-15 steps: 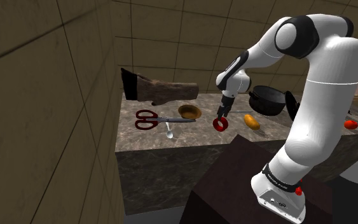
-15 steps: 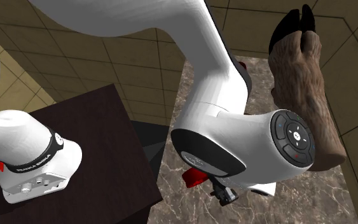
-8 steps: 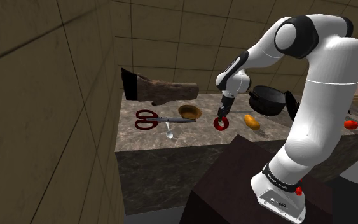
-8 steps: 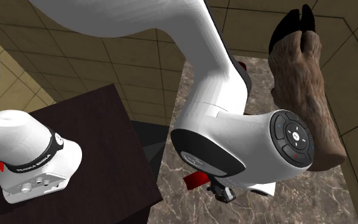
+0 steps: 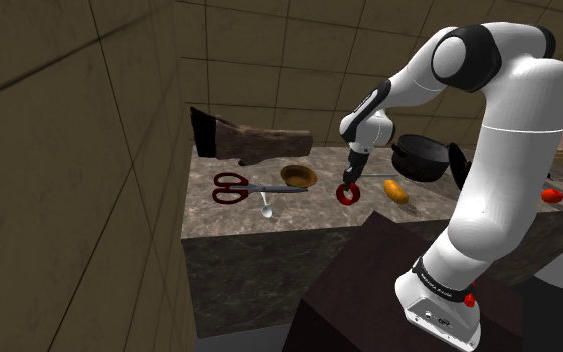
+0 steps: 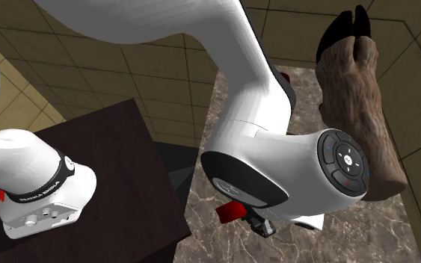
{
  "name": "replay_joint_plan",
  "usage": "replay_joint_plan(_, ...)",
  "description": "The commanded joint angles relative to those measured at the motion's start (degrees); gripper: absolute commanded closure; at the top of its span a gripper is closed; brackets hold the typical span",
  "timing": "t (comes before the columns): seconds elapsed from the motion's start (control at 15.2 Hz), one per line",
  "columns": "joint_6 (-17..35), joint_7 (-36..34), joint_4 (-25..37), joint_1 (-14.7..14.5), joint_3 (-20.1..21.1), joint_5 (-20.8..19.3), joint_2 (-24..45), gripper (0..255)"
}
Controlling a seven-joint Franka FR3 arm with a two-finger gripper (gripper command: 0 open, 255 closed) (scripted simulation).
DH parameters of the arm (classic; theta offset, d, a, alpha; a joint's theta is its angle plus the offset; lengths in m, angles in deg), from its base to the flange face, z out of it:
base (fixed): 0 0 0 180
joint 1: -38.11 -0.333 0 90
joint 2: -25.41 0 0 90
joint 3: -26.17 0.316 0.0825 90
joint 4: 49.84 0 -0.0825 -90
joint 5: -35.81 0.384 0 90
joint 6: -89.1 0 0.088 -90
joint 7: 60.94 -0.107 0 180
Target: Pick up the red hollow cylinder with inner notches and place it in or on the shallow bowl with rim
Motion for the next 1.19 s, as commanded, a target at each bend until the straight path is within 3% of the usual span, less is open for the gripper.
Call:
replay_joint_plan(0.0,0.0,0.0,0.0,0.0,0.0,0.0,0.0,255)
replay_joint_plan(1.12,-11.1,-6.8,0.6,-2.2,-3.4,-9.0,-12.2,255)
